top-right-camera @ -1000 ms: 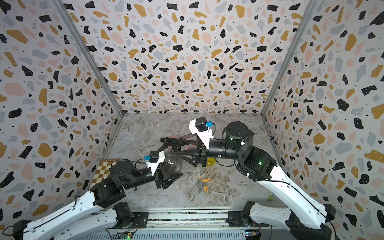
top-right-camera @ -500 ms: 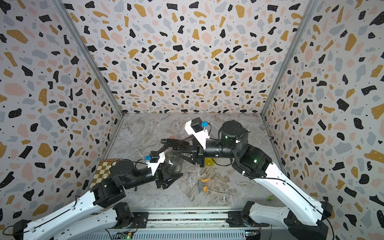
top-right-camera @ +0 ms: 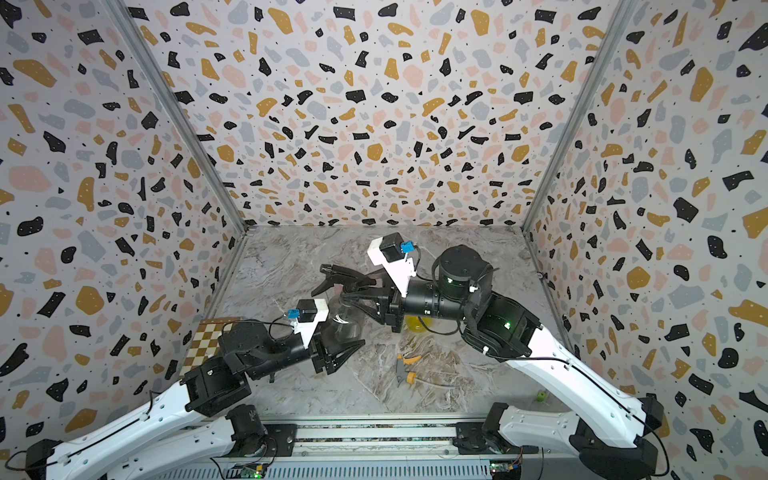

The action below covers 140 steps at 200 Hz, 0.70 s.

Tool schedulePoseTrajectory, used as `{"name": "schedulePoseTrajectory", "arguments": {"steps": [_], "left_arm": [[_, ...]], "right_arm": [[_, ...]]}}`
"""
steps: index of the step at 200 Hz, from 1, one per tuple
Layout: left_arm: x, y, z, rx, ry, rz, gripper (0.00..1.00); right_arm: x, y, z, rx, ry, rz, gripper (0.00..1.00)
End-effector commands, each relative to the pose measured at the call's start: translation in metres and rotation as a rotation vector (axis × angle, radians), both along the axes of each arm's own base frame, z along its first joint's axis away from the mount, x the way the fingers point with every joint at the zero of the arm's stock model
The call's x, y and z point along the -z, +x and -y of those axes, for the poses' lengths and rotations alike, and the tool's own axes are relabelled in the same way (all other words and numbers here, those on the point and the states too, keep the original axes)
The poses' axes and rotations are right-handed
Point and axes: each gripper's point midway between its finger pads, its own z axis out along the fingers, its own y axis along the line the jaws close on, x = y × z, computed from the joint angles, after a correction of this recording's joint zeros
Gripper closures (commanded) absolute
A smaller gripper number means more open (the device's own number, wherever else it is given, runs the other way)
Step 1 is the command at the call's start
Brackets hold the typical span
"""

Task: Attach spray nozzles to spray bottles
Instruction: Screw the spray nozzle on the spray bottle.

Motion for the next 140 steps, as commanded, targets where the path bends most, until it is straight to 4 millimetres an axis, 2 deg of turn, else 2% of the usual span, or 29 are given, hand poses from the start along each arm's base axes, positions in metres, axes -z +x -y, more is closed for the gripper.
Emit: {"name": "schedulePoseTrajectory", "arguments": {"steps": [1,43,63,80,93,119,140], "left_arm": [[-0.035,0.024,-0.015,-0.166,-0.083,0.079,1.0],[-0.031,0.048,-0.022,-0.304,-0.033,0.079,1.0],[-0.024,0.054,-0.018,-0.318,-0.008,0.063,1.0],[-0.02,0.055,-0.017,-0.315,0.002,0.053,1.0],[-0.017,0.053,-0.017,-0.307,0.009,0.045,1.0],[-0.015,0.048,-0.014,-0.273,0.012,0.035,1.0],[-0.017,0.042,-0.011,-0.235,0.001,0.033,1.0]], "right_arm": [[0.043,-0.003,-0.018,0.049,-0.096,-0.202,0.83],[0.088,0.016,-0.04,0.302,-0.147,-0.364,0.81],[0.097,0.023,-0.049,0.363,-0.146,-0.408,0.79],[0.086,0.029,-0.045,0.396,-0.104,-0.404,0.77],[0.068,0.031,-0.035,0.408,-0.066,-0.362,0.72],[0.029,0.025,-0.011,0.372,0.01,-0.249,0.52],[0.001,0.01,0.012,0.302,0.07,-0.15,0.37]]}}
